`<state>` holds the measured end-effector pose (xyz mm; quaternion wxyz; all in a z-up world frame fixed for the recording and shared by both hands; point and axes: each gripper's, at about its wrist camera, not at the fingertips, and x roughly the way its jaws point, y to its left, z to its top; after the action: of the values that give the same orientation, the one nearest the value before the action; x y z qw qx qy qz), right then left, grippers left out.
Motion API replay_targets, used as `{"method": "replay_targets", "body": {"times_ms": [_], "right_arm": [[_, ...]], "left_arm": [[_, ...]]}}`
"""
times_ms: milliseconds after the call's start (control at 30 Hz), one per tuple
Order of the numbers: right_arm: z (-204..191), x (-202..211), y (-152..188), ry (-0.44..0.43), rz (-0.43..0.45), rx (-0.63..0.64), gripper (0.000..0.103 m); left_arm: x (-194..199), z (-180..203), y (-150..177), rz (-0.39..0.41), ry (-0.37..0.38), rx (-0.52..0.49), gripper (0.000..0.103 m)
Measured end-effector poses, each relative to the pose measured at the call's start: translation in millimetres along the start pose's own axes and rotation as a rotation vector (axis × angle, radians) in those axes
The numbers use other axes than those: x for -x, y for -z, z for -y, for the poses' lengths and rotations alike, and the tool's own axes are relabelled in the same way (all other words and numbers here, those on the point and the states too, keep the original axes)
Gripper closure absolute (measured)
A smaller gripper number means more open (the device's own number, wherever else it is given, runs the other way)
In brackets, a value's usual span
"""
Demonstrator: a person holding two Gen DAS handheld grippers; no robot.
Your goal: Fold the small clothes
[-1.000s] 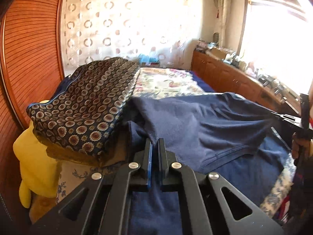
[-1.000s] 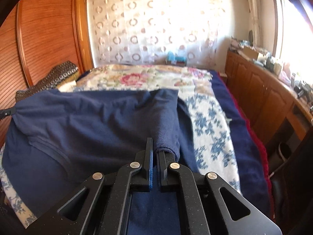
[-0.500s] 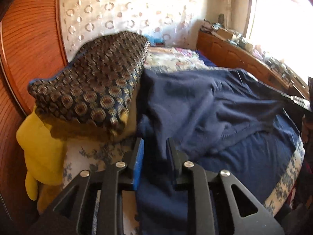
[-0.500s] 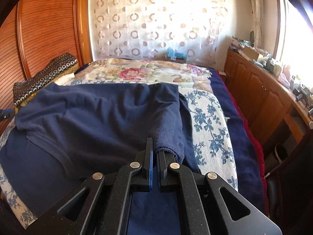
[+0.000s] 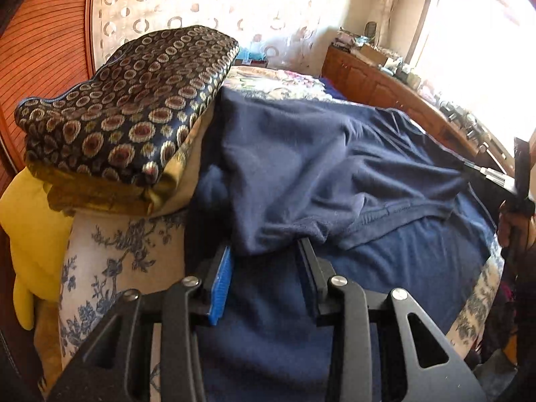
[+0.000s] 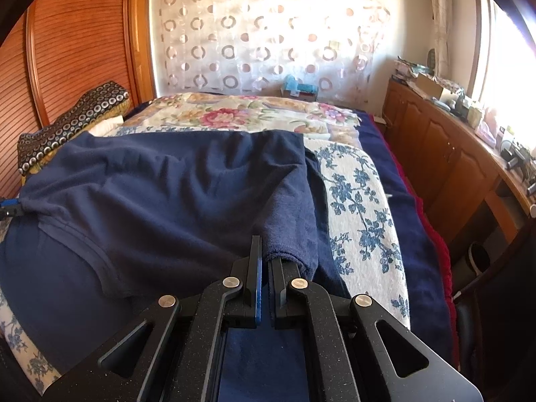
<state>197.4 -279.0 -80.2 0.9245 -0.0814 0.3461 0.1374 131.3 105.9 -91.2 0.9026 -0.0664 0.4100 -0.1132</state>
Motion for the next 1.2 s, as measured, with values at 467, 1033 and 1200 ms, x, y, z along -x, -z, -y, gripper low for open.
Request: {"method": "replay_targets", "body": {"times_ms": [467,1033,1200], "right_arm": [[4.1,-7.6,8.0,-0.011,-0.018,-0.028,0.103],[7.5,-4.8,11.0,-0.011,-0.003,-0.027,0.103],[8.1,-4.5,10.3,-0.014,-0.004,-0.03,0.103]], "left_arm": [[4.7,-9.1,-6.9,0.061,0.103,0.029,0.067],[14.4,1.5,-10.3,0.088,0.097,0.061,0.097],[15.9,-0.6,-13.8,0.124,0.073,0.063,0.103]]}}
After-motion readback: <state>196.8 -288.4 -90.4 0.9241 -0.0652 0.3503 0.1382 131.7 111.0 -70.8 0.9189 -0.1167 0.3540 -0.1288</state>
